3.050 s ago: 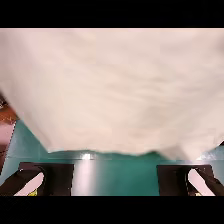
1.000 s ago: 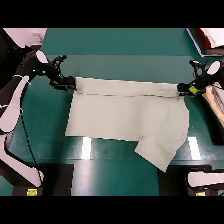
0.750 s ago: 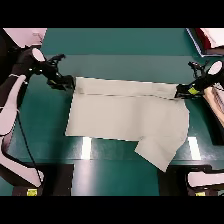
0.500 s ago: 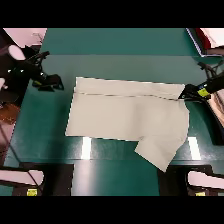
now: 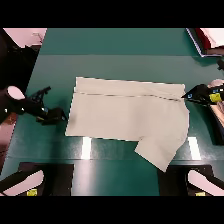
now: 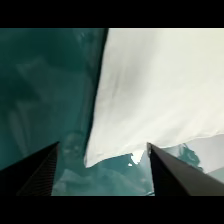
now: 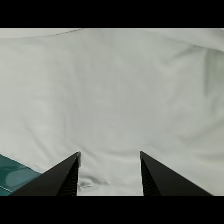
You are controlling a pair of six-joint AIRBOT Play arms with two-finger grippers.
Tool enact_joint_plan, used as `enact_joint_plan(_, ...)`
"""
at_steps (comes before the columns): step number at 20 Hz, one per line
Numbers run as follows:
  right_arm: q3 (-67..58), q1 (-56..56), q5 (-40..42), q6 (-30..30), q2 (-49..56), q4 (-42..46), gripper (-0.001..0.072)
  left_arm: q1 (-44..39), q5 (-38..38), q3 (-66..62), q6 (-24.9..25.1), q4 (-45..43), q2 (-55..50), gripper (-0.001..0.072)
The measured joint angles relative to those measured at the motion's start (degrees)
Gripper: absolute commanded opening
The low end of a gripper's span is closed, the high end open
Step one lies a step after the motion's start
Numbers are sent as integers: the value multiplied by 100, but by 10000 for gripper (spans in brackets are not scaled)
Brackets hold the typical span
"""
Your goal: Fold the shirts.
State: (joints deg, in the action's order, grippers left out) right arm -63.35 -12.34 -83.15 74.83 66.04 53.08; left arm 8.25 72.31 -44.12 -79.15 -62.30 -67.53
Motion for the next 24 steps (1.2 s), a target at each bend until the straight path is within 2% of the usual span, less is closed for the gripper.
enact_joint_plan(5,118,-26,-50,-26,-144,-87,426,17,-247,815,111,490,136,640)
enact_joint_plan(6,125,-28,-68,-26,-153,-85,426,17,-271,901,118,570,160,552)
enact_joint_plan(7,131,-31,-63,-31,-162,-87,426,13,-319,973,131,629,157,340)
enact_joint_plan(8,133,-31,-74,-31,-166,-87,426,7,-380,1025,151,632,140,214)
enact_joint_plan(10,146,-35,-153,-35,-175,-72,426,7,-479,1093,197,699,142,28)
enact_joint_plan(14,560,-39,-374,31,-387,378,427,2,-485,1064,280,944,153,26)
enact_joint_plan(18,1580,-59,-540,599,-992,1453,427,2,-483,732,365,1045,157,25)
enact_joint_plan(24,3086,-549,-970,1185,-1602,2004,427,2,-501,361,411,1082,157,25)
